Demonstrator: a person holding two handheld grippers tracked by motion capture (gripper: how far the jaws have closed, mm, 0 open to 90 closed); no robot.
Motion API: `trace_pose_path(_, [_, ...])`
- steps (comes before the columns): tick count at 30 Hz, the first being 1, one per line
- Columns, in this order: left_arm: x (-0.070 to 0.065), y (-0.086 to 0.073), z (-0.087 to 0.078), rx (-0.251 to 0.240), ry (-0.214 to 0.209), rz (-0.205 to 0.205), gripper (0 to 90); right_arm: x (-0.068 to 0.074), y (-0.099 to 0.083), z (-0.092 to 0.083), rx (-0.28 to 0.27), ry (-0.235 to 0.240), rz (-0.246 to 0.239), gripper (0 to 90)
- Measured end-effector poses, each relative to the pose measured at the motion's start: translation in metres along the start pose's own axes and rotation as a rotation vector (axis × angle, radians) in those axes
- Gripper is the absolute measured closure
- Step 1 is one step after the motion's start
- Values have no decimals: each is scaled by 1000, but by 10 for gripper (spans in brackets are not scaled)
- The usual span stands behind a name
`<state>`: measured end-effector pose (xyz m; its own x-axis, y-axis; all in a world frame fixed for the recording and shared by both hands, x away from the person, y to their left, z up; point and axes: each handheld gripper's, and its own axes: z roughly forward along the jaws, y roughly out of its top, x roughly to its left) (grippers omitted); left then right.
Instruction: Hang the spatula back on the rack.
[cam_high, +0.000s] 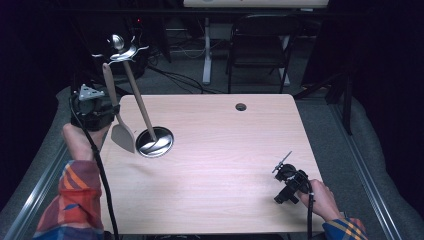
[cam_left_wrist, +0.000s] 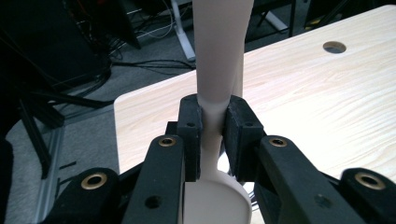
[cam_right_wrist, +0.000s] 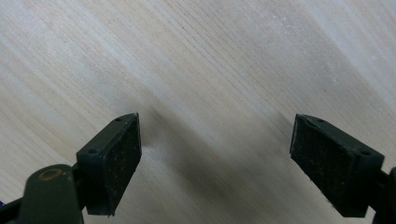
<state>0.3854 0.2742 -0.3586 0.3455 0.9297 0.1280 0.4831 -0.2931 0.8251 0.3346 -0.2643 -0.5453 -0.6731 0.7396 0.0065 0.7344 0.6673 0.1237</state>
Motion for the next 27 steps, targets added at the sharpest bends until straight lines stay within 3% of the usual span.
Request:
trace_pose_path(4, [0,-1,3,-18,-17,-7,777,-1,0,-1,16,0,-14,160])
trace_pose_path(5, [-1,-1,4,-27,-28,-14,777,1,-2,2,-20,7,17,160])
trace_pose_path(9, [-2,0,5,-29,-24,-13,777,0,-2,0,10,-2,-3,160])
trace_pose_path(20, [-3,-5,6,-59,-18,3,761,0,-6,-1,7,-6,7,160])
trace_pose_path(27, [-6,-6,6,-73,-19,19,624,1,-6,0,1,-1,11,160])
